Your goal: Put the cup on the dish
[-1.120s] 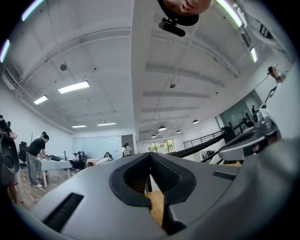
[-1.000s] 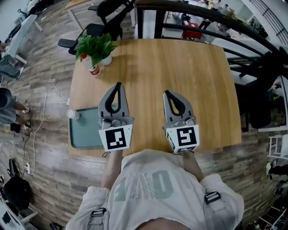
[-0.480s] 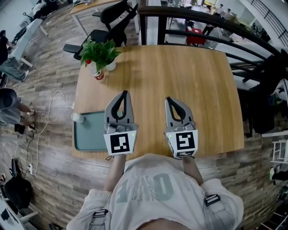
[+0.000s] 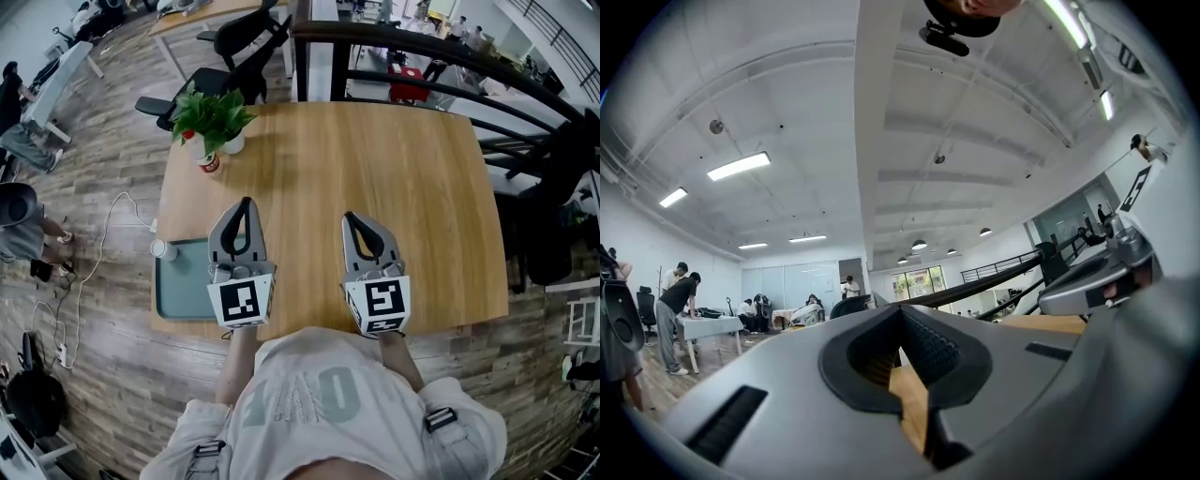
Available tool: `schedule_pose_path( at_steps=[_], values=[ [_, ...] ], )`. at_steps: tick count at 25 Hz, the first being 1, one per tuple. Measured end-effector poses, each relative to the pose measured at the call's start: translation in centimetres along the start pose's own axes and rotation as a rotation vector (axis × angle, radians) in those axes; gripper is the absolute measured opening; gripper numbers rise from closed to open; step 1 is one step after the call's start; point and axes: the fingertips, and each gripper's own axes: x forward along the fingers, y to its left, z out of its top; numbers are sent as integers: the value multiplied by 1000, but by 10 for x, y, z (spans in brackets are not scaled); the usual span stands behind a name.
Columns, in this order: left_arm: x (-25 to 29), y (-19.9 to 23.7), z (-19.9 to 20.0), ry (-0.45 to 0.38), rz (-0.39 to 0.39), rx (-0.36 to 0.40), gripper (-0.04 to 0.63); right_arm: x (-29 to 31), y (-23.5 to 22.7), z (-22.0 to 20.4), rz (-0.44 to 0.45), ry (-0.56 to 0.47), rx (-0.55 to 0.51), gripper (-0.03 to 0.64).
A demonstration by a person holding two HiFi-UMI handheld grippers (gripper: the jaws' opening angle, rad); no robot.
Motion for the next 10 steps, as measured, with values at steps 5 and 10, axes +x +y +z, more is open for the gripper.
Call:
schedule_pose_path(
  at_steps=[5, 10],
  values=[
    [0, -4, 2, -8, -13, 10, 9, -1, 0, -1, 0, 4, 9, 20],
    [-1, -5, 2, 4, -11, -8, 9, -3, -1, -3, -12, 23, 10, 20]
  ],
)
